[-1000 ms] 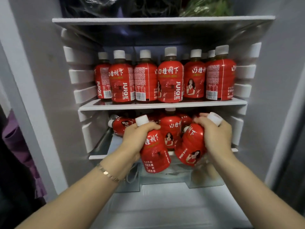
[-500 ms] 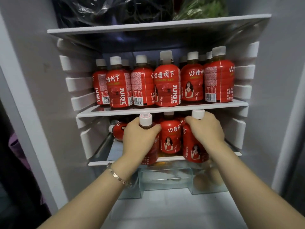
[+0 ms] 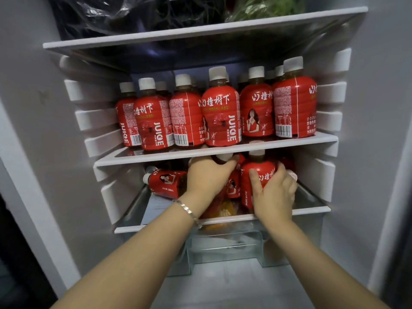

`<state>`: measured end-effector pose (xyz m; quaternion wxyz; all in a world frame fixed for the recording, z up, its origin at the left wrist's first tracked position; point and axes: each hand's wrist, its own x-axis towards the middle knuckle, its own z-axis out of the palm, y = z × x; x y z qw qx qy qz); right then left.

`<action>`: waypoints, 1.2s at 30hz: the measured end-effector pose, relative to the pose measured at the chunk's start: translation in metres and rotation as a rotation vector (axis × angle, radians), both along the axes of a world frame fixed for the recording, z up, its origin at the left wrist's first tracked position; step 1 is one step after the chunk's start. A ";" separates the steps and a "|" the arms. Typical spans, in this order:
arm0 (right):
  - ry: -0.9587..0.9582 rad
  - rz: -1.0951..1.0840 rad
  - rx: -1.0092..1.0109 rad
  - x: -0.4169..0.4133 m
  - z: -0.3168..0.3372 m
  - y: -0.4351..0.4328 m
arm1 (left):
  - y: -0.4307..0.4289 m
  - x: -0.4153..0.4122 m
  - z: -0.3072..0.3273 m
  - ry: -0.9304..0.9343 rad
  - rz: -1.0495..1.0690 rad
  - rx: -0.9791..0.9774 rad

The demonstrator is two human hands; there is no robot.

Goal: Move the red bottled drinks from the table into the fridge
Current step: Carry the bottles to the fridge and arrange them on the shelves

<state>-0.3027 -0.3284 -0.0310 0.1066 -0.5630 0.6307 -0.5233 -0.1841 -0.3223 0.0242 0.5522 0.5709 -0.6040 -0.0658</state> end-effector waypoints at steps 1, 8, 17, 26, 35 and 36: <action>0.018 -0.001 0.030 0.001 0.002 -0.001 | 0.002 0.000 -0.001 0.030 -0.019 -0.032; -0.097 0.103 -0.032 -0.003 -0.006 0.016 | 0.038 0.003 -0.019 -0.032 0.038 0.095; 0.030 0.248 -0.458 0.017 -0.013 0.031 | 0.038 0.008 -0.018 0.346 -0.150 0.238; -0.016 0.200 -0.440 0.012 -0.012 0.021 | 0.035 0.012 -0.027 0.832 -0.311 0.658; 0.160 0.021 -0.394 0.003 -0.027 0.008 | 0.019 -0.026 -0.007 0.203 -0.220 0.357; 0.188 0.004 -0.378 0.005 -0.028 0.007 | 0.020 -0.025 -0.008 0.135 -0.200 0.330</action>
